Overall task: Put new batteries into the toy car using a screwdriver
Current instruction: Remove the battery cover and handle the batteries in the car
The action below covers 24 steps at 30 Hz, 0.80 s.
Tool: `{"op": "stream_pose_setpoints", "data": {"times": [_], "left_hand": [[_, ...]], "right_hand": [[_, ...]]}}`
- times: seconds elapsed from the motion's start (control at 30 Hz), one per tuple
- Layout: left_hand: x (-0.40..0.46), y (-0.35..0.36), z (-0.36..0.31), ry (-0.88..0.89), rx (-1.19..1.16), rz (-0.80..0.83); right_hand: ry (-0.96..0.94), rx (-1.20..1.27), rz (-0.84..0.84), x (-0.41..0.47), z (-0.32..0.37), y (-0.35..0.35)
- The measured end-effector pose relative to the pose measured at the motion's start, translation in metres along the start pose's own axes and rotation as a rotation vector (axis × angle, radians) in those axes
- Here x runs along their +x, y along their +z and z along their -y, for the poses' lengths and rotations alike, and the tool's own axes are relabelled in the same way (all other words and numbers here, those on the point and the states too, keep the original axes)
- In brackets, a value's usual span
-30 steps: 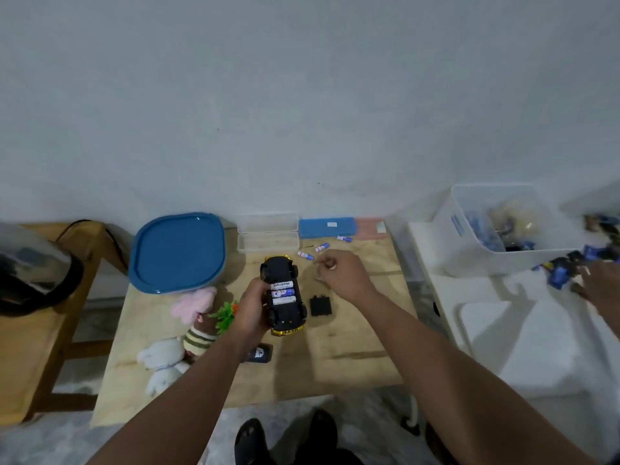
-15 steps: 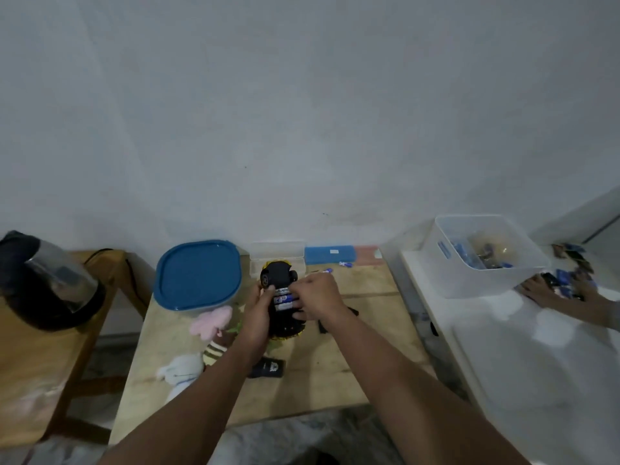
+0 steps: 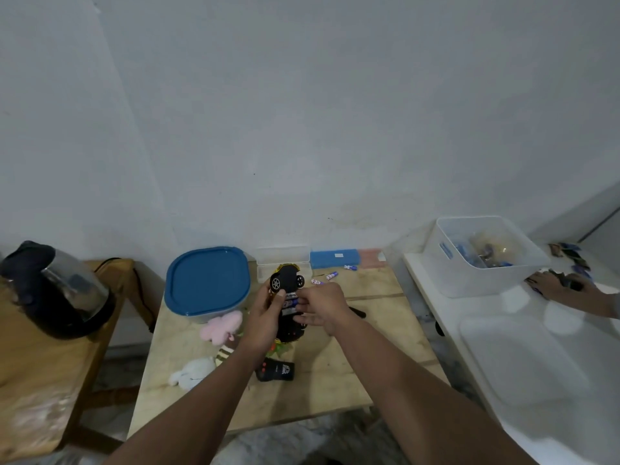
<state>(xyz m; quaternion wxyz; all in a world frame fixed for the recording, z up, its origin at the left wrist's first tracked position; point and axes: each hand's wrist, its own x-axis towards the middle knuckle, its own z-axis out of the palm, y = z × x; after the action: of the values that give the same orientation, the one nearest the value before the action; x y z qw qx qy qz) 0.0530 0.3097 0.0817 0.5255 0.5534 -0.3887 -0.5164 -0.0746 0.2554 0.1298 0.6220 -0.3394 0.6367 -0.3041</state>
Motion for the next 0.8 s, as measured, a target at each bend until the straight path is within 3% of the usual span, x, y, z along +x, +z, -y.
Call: {"op": "stream_pose_setpoints", "data": {"times": [0.57, 0.8], "left_hand": [[-0.001, -0.001, 0.0, 0.096, 0.207, 0.069], [0.002, -0.003, 0.006, 0.114, 0.207, 0.018]], "right_hand": [[0.119, 0.202, 0.03, 0.001, -0.013, 0.0], [0.098, 0.237, 0.028, 0.002, -0.012, 0.009]]}}
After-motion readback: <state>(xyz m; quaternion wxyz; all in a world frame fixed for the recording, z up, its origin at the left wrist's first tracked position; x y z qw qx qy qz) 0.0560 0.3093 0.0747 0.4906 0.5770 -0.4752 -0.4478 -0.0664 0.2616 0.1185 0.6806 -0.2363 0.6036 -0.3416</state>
